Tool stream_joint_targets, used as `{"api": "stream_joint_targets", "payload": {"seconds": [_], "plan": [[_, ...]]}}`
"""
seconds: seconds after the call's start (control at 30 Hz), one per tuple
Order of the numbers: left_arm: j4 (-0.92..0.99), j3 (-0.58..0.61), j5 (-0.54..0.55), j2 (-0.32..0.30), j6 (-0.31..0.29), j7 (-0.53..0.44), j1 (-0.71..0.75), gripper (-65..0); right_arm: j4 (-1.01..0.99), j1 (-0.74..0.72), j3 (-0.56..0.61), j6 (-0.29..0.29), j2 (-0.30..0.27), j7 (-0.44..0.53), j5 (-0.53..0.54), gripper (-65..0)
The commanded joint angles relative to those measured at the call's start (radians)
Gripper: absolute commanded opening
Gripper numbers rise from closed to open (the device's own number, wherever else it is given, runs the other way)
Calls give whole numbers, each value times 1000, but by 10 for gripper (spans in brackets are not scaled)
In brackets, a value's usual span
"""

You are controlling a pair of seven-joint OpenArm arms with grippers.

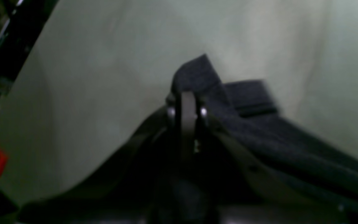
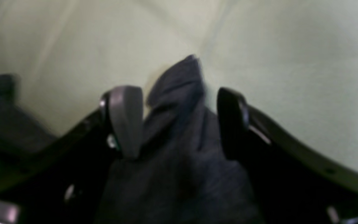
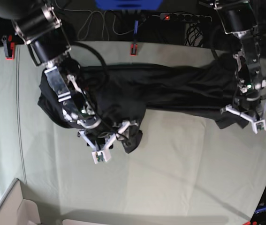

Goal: Layout the t-shirt on the table in an organized manner, then fold the t-shirt properly
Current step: 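Grasp the shirt hem with both grippers and pull it outward, then lift the shirt with both grippers and spread it across the table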

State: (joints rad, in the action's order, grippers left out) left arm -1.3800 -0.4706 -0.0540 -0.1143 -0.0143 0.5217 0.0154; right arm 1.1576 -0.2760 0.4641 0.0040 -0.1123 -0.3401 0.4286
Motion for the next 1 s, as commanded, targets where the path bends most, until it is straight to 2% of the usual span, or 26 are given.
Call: {"api": "stream_joint_targets", "payload": {"seconds": [0.0,0.27,0.43,0.73,0.83,0.97], "plan": [[-19,-9,-4,-11,9,-27,-16,-649,-15,-47,-1,4,20,28,5,-256],[-17,-18,-4,-9,9,-27,22,-649,-261,-174,-1,3,72,32,5,-256],[-12,-12,-4,-9,9,-27,19,-649,-313,-176,2,3,92,95,5,-258],[-11,-15,-4,-9,9,-27,14,-649,-331,-154,166,3,92,184,5,-261],[-11,-15,-4,-9,9,-27,14,-649,-331,-157,167,3,92,184,5,-313],[-11,-17,-4,-11,9,-27,16,-649,-331,-162,164,3,89,184,5,-487]]}}
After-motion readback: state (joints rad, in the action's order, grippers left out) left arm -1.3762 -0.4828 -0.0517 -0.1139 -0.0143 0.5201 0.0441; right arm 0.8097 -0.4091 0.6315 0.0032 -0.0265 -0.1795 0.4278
